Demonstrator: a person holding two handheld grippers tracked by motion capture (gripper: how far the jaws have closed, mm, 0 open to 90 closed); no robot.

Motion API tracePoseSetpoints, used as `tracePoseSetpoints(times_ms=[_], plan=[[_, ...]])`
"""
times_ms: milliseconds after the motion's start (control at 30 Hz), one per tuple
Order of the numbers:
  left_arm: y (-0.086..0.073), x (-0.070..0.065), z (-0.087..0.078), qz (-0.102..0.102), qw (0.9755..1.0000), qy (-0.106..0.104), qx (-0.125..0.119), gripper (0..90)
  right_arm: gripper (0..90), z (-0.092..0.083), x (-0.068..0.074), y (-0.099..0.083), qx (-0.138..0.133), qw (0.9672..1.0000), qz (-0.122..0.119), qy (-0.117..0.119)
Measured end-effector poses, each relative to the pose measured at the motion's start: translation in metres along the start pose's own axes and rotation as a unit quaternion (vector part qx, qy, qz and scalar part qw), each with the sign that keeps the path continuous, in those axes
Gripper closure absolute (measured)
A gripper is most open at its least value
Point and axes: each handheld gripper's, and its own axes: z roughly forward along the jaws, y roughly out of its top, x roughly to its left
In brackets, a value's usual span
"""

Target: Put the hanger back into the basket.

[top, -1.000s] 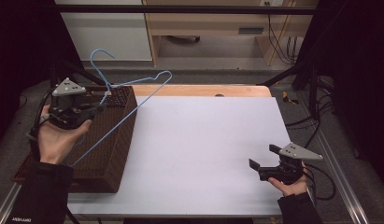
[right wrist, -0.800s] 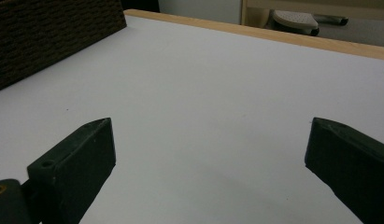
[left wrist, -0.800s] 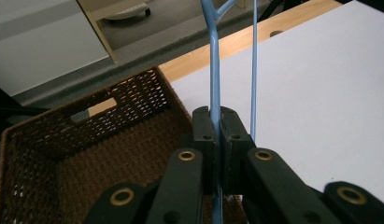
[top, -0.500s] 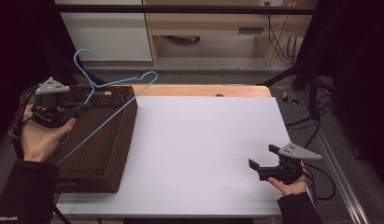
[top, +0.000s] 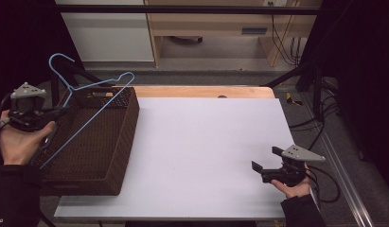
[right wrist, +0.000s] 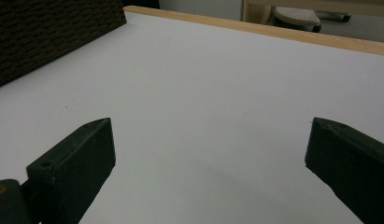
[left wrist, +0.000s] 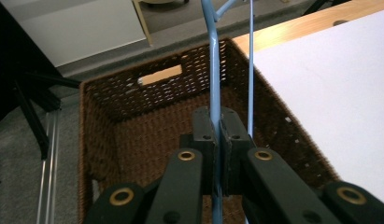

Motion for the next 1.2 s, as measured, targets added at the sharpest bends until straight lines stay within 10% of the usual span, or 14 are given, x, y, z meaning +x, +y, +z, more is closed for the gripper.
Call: tracePoseSetpoints(times_ms=[433,1200], plan=[[-0.029,0.034,0.008,-0.019,0.9997,0.015,0.008,87.2,2.1,0.001,0.0,0.0,0.002,1.0,0.001,0.0],[-0.063,0.038,0.047,0.013,0.999,-0.003,0.044,87.2,2.1,0.003,0.0,-0.001,0.006,1.0,-0.002,-0.004]])
